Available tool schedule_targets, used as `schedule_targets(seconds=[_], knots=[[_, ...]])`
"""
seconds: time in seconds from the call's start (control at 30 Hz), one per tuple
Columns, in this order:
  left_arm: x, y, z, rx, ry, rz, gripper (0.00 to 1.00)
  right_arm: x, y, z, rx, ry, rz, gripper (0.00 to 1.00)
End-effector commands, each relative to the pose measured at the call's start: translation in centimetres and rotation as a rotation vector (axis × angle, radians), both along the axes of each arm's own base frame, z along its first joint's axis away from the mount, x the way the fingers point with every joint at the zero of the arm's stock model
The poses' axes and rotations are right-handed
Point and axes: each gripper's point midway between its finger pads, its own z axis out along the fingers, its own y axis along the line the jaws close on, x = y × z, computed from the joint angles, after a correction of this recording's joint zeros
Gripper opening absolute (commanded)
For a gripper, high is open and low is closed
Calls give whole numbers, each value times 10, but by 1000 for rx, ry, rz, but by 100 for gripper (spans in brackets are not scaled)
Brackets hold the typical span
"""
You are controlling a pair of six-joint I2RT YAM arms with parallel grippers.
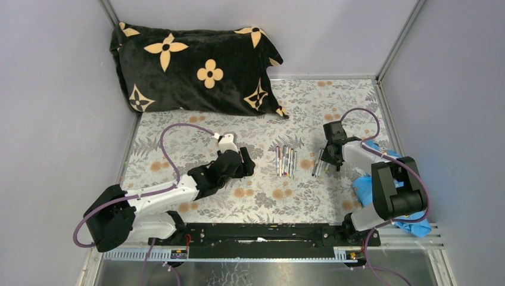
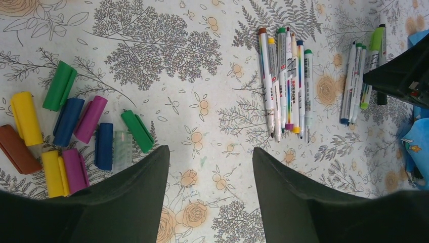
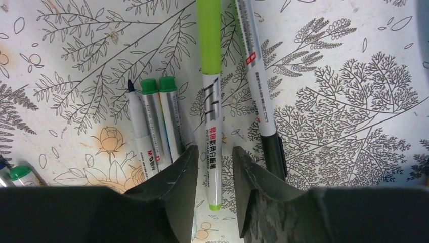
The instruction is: Open the pen caps
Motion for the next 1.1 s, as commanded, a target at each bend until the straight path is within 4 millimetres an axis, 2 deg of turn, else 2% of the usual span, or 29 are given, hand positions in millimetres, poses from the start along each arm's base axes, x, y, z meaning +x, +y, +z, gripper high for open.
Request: schedule_targets(seconds=[0.0,0.2,0.3,0.5,0.7,0.87,1.07], knots=[[6,-1,8,-31,-39,4,68,2,2,-7,23,18,-24,37],[6,1,7,-24,-42,11,68,-6,3,-15,29,51,-32,23],[6,2,7,-25,-39,17,68,-9,3,-11,38,39,-39,13],[5,2,10,-35,-29,23,68,-11,6,9,65,-10,-23,8],[4,1,21,-41,-15,22,70,-14,16,37,94,-77,41,0],[2,-3,36,-83,-8,7,72,-19,42,70,157,-158,165,0],[-2,-11,50,-174,15,-25,79,-39,97,101,280,-202,369,0]])
